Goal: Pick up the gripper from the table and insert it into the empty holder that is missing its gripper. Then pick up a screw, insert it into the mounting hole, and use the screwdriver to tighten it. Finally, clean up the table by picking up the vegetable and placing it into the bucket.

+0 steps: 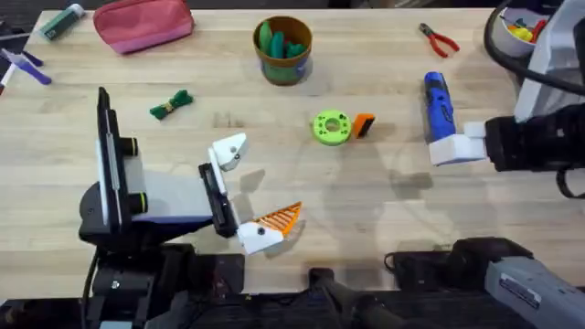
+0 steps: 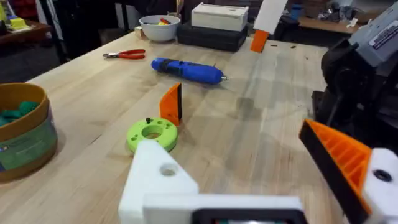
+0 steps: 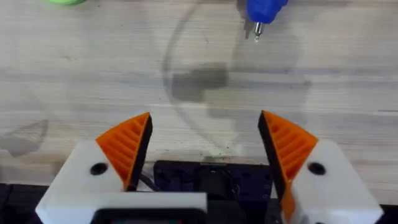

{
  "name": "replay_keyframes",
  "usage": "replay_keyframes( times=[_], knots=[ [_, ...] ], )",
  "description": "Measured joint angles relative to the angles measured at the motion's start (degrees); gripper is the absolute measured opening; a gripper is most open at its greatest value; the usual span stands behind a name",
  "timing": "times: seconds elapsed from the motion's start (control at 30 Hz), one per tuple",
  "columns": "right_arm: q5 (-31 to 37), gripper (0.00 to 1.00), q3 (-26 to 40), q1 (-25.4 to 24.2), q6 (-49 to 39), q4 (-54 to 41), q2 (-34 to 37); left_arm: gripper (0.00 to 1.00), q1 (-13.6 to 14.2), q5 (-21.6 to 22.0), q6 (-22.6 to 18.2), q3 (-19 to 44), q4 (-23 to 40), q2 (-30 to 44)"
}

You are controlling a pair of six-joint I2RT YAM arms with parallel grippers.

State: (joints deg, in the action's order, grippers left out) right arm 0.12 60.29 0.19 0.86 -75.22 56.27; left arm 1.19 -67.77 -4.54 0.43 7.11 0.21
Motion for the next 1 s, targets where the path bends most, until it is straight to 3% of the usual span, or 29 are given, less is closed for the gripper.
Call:
replay_keyframes(
  times=[0.4,0.53,0.73,1.0],
  knots=[
    [-0.2,0.994,0.0,0.0,0.0,1.2,0.0,0.988,0.0,0.0,0.0,0.0,0.0,0.0],
    [-3.6,0.994,0.0,0.0,0.2,5.2,0.0,0.988,0.0,0.0,0.0,0.0,0.0,0.0],
    [-3.8,0.994,0.8,0.2,4.2,4.3,0.0,0.988,0.0,0.0,0.0,0.0,0.0,0.0],
    [-0.5,0.993,4.7,5.4,11.3,2.8,3.4,0.987,0.0,0.0,0.0,0.0,0.0,0.0]
  ],
)
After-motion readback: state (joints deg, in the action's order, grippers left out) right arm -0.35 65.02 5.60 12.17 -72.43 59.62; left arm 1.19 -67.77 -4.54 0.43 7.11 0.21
